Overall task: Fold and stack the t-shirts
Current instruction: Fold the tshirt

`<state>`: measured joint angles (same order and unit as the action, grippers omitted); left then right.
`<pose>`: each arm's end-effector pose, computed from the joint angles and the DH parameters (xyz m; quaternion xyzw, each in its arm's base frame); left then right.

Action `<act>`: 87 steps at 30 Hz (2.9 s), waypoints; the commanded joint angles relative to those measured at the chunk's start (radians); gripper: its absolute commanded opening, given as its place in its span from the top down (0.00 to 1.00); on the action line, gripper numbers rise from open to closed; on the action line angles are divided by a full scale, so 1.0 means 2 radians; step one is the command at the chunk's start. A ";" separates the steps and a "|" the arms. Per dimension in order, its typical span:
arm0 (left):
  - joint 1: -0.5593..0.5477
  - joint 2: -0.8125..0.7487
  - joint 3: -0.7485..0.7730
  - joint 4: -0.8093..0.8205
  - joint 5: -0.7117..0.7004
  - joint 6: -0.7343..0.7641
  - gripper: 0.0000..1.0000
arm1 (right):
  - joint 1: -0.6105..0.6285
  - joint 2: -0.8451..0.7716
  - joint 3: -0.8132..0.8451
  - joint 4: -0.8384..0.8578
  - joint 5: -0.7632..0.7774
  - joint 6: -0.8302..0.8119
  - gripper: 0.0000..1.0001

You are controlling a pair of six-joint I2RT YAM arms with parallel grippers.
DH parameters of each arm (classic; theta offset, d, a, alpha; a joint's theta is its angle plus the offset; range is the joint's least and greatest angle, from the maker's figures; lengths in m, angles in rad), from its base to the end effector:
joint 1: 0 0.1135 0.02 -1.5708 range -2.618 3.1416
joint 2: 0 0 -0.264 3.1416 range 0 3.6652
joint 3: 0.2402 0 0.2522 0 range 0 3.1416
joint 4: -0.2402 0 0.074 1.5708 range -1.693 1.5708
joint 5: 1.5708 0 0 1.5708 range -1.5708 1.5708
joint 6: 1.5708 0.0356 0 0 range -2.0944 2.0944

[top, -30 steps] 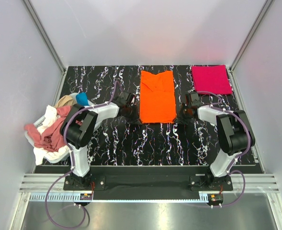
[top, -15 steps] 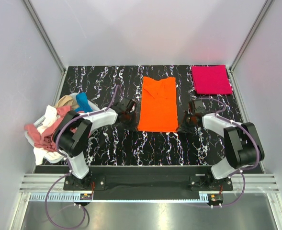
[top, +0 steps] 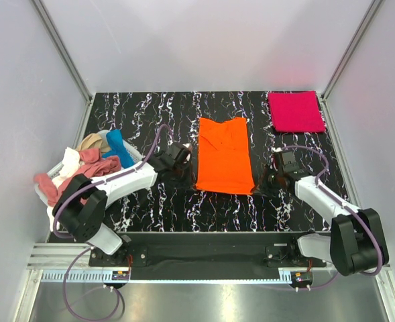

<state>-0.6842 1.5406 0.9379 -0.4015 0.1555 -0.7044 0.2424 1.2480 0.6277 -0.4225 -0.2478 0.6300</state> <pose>0.2340 -0.1980 0.1958 0.0120 0.9574 -0.2356 0.1664 0.2164 0.0625 0.1766 0.1529 0.9462 0.2175 0.1843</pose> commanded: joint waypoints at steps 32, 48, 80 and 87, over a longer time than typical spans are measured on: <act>0.136 0.284 0.543 -0.108 0.037 0.090 1.00 | -0.057 0.318 0.520 -0.119 -0.005 -0.118 0.92; 0.189 0.456 0.664 0.081 0.126 0.097 0.54 | -0.099 0.616 0.883 -0.171 -0.062 -0.136 0.46; 0.112 0.365 0.392 0.103 0.113 0.132 0.62 | -0.094 0.485 0.501 -0.029 -0.218 -0.139 0.97; 0.112 0.317 0.413 0.078 0.120 0.130 0.61 | -0.074 0.441 0.512 -0.027 -0.260 -0.115 0.96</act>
<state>-0.4641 2.2765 1.7256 -0.2474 0.4137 -0.4664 0.0635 2.2082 1.6230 -0.5030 -0.7238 0.3828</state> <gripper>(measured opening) 0.385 0.044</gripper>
